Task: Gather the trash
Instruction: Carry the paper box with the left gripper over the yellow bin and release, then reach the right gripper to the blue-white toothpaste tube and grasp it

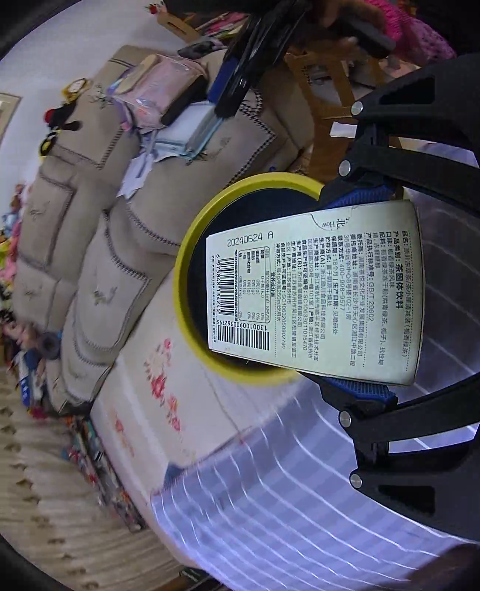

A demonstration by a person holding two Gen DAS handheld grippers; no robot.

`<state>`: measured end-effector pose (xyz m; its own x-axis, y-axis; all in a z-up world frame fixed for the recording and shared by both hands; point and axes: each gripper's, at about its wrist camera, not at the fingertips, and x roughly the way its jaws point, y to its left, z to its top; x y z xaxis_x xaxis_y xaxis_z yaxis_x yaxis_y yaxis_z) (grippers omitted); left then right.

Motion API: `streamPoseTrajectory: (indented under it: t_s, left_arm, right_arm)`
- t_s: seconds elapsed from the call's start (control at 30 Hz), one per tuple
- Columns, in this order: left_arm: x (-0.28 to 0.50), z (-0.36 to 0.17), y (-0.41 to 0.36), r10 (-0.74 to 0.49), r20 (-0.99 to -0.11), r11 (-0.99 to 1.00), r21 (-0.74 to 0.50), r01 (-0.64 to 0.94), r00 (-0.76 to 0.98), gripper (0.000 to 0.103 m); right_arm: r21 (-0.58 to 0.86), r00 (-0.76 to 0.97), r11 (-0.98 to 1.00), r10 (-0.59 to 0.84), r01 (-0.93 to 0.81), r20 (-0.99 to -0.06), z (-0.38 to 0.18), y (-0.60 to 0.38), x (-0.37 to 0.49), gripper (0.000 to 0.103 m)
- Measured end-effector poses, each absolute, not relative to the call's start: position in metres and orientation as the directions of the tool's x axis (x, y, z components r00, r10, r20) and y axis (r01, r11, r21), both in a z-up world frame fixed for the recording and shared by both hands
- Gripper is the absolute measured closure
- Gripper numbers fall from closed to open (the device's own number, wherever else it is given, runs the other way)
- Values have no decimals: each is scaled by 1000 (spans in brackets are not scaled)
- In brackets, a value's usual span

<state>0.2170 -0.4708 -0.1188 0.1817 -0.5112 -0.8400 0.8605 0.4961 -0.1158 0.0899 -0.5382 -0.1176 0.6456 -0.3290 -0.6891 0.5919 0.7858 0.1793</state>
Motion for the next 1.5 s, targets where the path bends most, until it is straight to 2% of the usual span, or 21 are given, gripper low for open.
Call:
streamPoseTrajectory:
  t_s: [0.27, 0.37, 0.43, 0.63, 0.73, 0.97, 1.17, 1.5]
  left_arm:
    - [239, -169, -540, -427, -893, 500, -103, 860, 141, 32]
    - [246, -178, -546, -421, -896, 524, -111, 844, 144, 28]
    - [247, -178, -547, -435, -888, 529, -119, 840, 148, 24]
    - [231, -139, -513, -498, -838, 554, -110, 825, 223, 22]
    - [217, -105, -469, -553, -781, 597, -128, 792, 291, 14]
    - [191, -61, -350, -569, -685, 726, -158, 670, 455, 13]
    - [162, -46, -220, -441, -637, 873, -143, 465, 632, 11]
    - [119, -42, -53, -202, -615, 979, -158, 132, 762, 11]
  right_arm:
    - [180, 622, 761, -342, 623, -704, -127, -552, 80, 36]
    - [164, 607, 753, -359, 637, -709, -129, -556, 78, 36]
    - [168, 607, 752, -356, 637, -711, -130, -558, 78, 35]
    - [176, 623, 772, -330, 610, -709, -130, -548, 84, 35]
    - [182, 635, 791, -307, 584, -709, -131, -537, 92, 35]
    - [180, 667, 849, -241, 497, -705, -127, -500, 116, 34]
    - [170, 702, 907, -167, 384, -692, -116, -451, 142, 33]
    - [170, 733, 983, 70, 64, -677, -100, -315, 195, 32]
